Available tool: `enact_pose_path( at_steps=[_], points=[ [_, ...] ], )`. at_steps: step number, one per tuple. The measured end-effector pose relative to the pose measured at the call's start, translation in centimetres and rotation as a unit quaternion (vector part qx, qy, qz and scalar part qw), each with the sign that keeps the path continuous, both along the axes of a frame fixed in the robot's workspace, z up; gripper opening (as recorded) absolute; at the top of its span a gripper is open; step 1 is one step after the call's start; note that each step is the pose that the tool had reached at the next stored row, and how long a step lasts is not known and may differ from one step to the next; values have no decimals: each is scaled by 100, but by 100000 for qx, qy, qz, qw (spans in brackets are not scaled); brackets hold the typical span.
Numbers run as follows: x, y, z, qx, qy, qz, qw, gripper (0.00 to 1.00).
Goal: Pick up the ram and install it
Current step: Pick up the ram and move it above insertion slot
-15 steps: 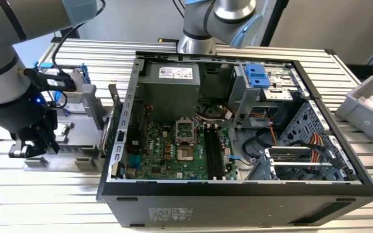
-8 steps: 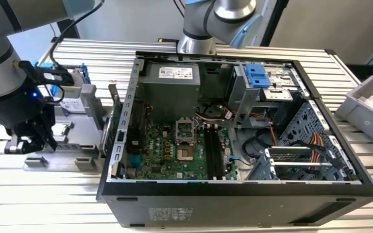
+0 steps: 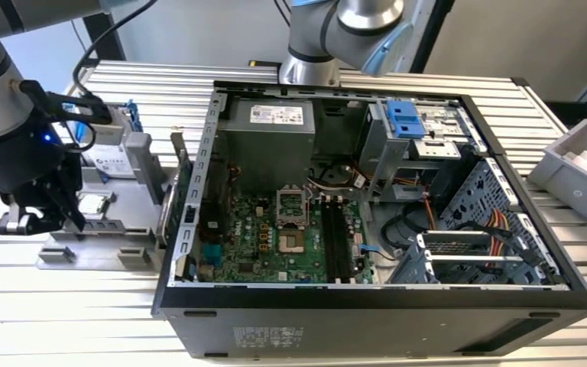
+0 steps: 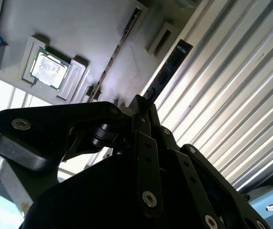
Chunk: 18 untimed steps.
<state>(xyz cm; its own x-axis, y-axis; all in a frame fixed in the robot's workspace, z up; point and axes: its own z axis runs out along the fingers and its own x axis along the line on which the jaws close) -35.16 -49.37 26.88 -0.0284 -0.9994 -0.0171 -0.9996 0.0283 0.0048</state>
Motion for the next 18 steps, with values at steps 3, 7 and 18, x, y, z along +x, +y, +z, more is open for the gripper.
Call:
enact_pose_path(
  at_steps=[3,7,18],
  points=[
    [0,0,52,-4,4,1,100000,0],
    [1,-1,119,-2,2,8,100000,0],
    [1,-1,266,-5,7,8,100000,0]
  ],
)
